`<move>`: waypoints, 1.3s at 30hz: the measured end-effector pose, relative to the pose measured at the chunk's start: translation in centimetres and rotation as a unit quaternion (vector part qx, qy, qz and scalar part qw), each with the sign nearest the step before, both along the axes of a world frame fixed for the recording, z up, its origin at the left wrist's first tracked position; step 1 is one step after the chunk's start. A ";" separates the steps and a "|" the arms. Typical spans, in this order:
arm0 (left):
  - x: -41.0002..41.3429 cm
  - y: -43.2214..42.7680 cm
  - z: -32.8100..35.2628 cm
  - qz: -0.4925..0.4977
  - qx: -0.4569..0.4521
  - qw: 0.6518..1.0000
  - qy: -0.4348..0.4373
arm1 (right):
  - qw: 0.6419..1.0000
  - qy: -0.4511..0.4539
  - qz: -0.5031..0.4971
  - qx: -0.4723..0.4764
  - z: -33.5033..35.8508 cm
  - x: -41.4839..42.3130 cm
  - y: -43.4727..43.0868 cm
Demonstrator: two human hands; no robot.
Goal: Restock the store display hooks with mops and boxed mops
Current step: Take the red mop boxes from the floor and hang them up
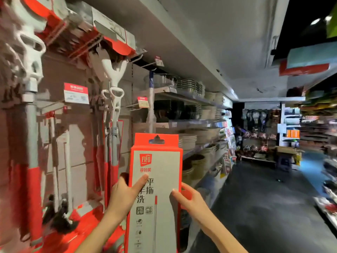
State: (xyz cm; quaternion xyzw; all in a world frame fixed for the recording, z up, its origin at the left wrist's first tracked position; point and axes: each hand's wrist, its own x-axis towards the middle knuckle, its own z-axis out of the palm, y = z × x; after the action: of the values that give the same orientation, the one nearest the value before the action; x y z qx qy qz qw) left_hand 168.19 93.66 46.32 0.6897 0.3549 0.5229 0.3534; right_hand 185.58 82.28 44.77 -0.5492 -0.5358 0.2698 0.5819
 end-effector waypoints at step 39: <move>17.8 40.1 9.0 0.421 0.105 0.900 -0.039 | 0.911 0.068 0.372 0.162 6.9 18.2 57.8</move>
State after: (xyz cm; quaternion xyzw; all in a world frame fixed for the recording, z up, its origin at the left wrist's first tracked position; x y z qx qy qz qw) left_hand 186.01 133.77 55.35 0.4881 0.5416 0.6833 0.0393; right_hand 203.82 140.11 51.67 -0.1883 -0.6967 0.4129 0.5555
